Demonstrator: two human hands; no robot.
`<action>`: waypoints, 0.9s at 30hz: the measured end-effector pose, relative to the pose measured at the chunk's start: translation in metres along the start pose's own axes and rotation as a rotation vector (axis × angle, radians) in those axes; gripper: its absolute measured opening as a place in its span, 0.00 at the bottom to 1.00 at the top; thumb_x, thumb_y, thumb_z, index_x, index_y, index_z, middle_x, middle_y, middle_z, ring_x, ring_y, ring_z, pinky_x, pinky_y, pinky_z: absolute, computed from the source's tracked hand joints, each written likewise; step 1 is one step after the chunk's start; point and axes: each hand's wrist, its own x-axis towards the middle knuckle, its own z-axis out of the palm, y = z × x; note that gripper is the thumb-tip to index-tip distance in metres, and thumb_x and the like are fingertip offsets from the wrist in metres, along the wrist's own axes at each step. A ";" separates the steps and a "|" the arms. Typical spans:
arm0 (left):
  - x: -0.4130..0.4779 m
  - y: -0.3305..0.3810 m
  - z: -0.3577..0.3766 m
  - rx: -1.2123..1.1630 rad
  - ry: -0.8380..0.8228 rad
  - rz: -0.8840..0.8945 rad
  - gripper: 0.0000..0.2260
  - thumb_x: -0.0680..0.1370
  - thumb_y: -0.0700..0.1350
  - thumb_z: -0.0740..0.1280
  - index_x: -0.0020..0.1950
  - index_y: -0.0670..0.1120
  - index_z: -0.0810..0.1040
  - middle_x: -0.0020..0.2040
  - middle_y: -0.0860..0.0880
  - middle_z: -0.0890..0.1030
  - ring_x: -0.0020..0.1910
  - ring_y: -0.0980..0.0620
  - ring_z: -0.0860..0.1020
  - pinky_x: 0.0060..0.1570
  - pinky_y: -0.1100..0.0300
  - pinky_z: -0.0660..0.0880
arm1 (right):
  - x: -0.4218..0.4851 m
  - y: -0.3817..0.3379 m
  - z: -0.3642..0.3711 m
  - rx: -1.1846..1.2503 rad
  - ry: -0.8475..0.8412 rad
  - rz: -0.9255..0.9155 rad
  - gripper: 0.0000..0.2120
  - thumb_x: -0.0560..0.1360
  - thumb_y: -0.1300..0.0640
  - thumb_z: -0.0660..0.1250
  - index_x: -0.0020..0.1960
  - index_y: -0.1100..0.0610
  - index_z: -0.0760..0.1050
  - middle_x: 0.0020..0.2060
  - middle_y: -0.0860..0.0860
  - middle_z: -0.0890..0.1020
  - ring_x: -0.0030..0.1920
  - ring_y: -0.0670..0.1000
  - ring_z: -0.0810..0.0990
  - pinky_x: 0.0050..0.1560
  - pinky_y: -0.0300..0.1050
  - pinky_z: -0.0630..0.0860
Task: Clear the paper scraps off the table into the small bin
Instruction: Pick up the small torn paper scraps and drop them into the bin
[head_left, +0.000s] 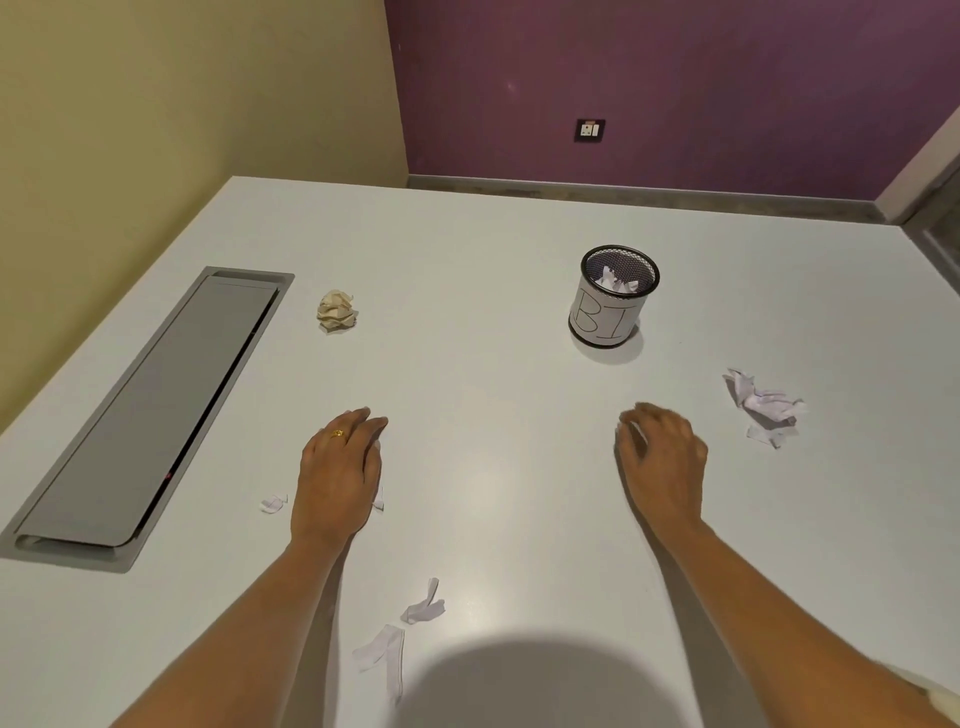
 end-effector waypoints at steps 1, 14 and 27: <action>0.000 0.000 0.000 -0.002 -0.002 -0.001 0.13 0.79 0.39 0.59 0.61 0.45 0.76 0.65 0.45 0.76 0.66 0.46 0.72 0.66 0.47 0.66 | -0.008 0.004 0.001 -0.011 -0.034 0.022 0.12 0.77 0.57 0.62 0.58 0.58 0.77 0.63 0.55 0.77 0.66 0.56 0.70 0.63 0.54 0.62; -0.003 0.012 -0.003 -0.020 -0.123 -0.085 0.16 0.80 0.42 0.57 0.67 0.44 0.71 0.71 0.44 0.69 0.73 0.46 0.62 0.72 0.46 0.56 | -0.024 0.002 0.003 -0.172 -0.130 0.002 0.19 0.78 0.53 0.57 0.67 0.57 0.68 0.70 0.54 0.69 0.72 0.54 0.63 0.71 0.56 0.57; -0.054 0.013 -0.014 0.312 -0.151 -0.161 0.29 0.77 0.61 0.56 0.74 0.47 0.59 0.76 0.43 0.56 0.76 0.40 0.51 0.72 0.40 0.52 | -0.025 0.001 0.000 -0.170 -0.121 0.000 0.19 0.78 0.53 0.57 0.67 0.58 0.69 0.70 0.56 0.69 0.72 0.55 0.64 0.71 0.56 0.57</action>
